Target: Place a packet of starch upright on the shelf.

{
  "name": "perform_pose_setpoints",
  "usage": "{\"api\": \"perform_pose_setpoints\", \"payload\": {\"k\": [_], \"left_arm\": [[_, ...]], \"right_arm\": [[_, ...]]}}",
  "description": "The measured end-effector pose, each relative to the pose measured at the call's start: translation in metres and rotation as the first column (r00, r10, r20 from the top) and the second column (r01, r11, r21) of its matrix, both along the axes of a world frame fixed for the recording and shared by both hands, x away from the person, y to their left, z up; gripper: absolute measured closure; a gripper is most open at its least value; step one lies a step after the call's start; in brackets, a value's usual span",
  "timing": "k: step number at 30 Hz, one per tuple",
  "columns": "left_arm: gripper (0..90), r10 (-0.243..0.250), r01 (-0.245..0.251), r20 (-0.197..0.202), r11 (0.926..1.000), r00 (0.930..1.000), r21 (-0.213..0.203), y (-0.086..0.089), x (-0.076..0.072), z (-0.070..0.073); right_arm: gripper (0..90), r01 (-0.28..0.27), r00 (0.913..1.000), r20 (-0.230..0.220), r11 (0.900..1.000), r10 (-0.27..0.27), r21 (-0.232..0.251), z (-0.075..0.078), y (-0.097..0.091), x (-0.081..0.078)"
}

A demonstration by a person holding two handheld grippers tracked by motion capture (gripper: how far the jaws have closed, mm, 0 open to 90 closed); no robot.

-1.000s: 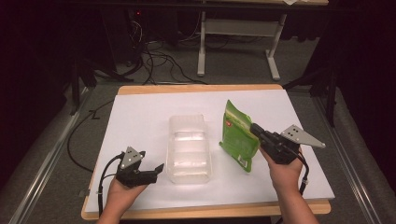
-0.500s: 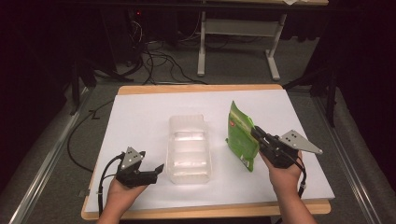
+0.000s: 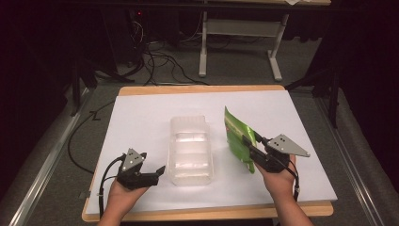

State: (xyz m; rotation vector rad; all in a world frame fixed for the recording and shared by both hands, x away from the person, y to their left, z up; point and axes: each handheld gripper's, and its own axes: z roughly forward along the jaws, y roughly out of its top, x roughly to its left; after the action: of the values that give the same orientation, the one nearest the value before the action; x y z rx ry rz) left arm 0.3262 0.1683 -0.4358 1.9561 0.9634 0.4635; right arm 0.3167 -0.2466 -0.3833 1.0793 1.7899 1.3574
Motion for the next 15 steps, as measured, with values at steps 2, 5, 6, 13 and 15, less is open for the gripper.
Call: {"api": "perform_pose_setpoints", "payload": {"k": [2,5,6,13,15], "left_arm": [[15.7,-0.001,0.001,-0.001,1.0,1.0,0.0,0.0,0.0,0.0],[15.7,-0.001,0.001,-0.001,1.0,1.0,0.0,0.0,0.0,0.0],[15.7,0.0,0.0,-0.001,1.0,1.0,0.0,0.0,0.0,0.0],[15.8,0.0,0.0,-0.002,1.0,1.0,0.001,0.0,0.0,0.0],[15.7,0.0,0.0,-0.002,1.0,1.0,0.001,0.0,0.0,0.0]], "right_arm": [[61.1,0.018,0.9998,-0.006,0.9998,-0.018,0.001,-0.001,-0.003,0.001],[59.2,0.041,0.9988,-0.026,0.9985,-0.04,0.036,-0.002,-0.011,0.004],[58.2,0.049,0.9983,-0.032,0.9977,-0.048,0.046,-0.003,-0.014,0.005],[46.3,-0.018,0.9948,-0.097,0.994,0.029,0.108,-0.01,-0.014,0.008],[46.4,-0.036,0.9937,-0.102,0.9944,0.046,0.1,-0.011,-0.01,0.008]]}}
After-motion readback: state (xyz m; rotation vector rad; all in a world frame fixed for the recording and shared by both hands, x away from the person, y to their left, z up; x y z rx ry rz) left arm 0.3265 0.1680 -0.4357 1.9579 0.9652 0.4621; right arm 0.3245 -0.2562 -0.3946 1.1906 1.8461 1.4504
